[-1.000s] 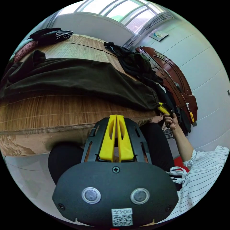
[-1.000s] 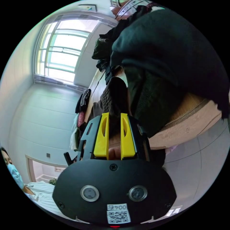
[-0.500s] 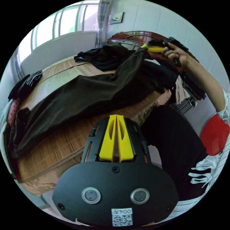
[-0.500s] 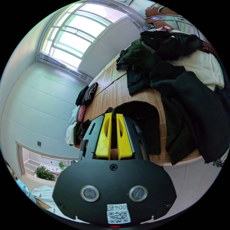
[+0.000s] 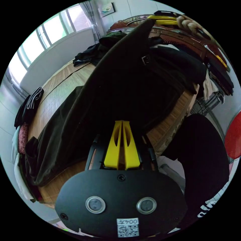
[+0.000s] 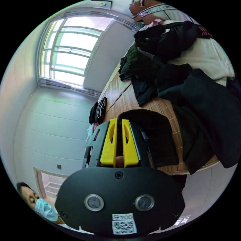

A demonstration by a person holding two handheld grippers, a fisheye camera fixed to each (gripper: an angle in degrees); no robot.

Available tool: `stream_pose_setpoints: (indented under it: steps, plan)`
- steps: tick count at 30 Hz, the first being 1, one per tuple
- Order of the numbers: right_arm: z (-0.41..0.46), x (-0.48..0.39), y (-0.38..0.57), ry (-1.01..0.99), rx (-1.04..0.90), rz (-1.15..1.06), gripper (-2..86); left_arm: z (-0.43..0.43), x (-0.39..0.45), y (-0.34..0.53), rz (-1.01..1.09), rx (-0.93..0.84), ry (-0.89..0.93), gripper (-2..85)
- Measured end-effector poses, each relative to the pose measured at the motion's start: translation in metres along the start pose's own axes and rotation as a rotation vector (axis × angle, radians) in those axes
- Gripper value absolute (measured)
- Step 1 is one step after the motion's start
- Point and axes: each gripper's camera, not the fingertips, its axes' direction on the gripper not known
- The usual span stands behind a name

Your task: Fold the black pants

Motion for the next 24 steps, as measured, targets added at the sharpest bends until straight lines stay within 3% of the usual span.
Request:
stream_pose_setpoints:
  steps: [6, 9, 13, 15, 19, 22, 24]
  plan:
    - [-0.002, 0.020, 0.018, -0.014, 0.014, -0.069, 4.1, -0.003, -0.069, 0.001, -0.189, 0.051, -0.277, 0.3]
    - [0.011, 0.061, 0.055, 0.063, -0.003, -0.106, 4.2, 0.013, -0.088, 0.017, -0.156, 0.015, -0.373, 0.3]
    - [0.035, 0.147, 0.101, 0.171, -0.109, 0.041, 4.4, 0.034, -0.100, 0.047, -0.135, -0.051, -0.340, 0.4]
    - [0.030, 0.187, 0.123, 0.041, -0.061, 0.129, 4.5, 0.032, -0.101, 0.063, -0.134, -0.030, -0.331, 0.4]
    - [0.033, 0.194, 0.128, -0.024, -0.047, 0.166, 4.5, 0.026, -0.107, 0.074, -0.141, -0.017, -0.349, 0.4]
    - [0.037, 0.174, 0.128, 0.028, -0.048, 0.081, 4.6, 0.008, -0.119, 0.077, -0.196, 0.037, -0.346, 0.5]
    - [0.052, 0.197, 0.130, 0.099, -0.100, 0.135, 5.1, 0.012, -0.134, 0.083, -0.243, -0.005, -0.304, 0.5]
